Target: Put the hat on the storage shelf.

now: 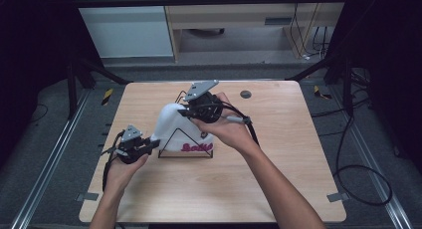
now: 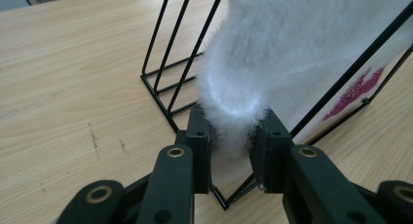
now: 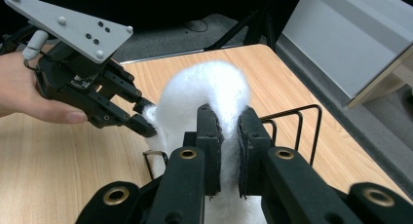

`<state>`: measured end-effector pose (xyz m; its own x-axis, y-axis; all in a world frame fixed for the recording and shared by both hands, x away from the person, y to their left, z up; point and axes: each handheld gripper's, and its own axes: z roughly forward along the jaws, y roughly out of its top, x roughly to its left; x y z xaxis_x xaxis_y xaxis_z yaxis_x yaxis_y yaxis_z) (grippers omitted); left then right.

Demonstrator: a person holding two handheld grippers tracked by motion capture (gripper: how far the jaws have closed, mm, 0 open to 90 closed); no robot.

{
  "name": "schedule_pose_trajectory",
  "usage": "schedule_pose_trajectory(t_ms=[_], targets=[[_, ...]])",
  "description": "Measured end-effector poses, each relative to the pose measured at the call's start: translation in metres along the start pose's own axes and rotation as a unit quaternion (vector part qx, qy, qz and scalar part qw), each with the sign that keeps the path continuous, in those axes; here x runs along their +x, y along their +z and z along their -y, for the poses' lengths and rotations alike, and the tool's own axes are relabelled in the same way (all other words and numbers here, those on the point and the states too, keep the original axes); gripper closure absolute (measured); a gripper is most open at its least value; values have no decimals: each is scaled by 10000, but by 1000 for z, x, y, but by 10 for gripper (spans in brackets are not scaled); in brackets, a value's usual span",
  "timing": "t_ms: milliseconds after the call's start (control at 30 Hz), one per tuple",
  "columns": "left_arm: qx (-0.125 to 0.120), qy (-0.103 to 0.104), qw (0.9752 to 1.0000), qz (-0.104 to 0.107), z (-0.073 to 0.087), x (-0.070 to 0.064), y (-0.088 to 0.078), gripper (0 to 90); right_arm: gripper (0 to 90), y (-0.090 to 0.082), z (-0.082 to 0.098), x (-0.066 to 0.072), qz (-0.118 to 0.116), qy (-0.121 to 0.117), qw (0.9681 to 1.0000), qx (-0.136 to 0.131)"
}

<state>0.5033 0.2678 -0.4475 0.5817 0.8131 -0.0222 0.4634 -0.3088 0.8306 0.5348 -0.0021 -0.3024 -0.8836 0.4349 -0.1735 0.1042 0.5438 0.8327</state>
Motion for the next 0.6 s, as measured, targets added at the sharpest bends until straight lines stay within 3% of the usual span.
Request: schedule_pose_trajectory(t_ms=[600], targets=[[102,-94,9999,-5,13,5,4,711,819,8,6,3,-43,57,9999,156]])
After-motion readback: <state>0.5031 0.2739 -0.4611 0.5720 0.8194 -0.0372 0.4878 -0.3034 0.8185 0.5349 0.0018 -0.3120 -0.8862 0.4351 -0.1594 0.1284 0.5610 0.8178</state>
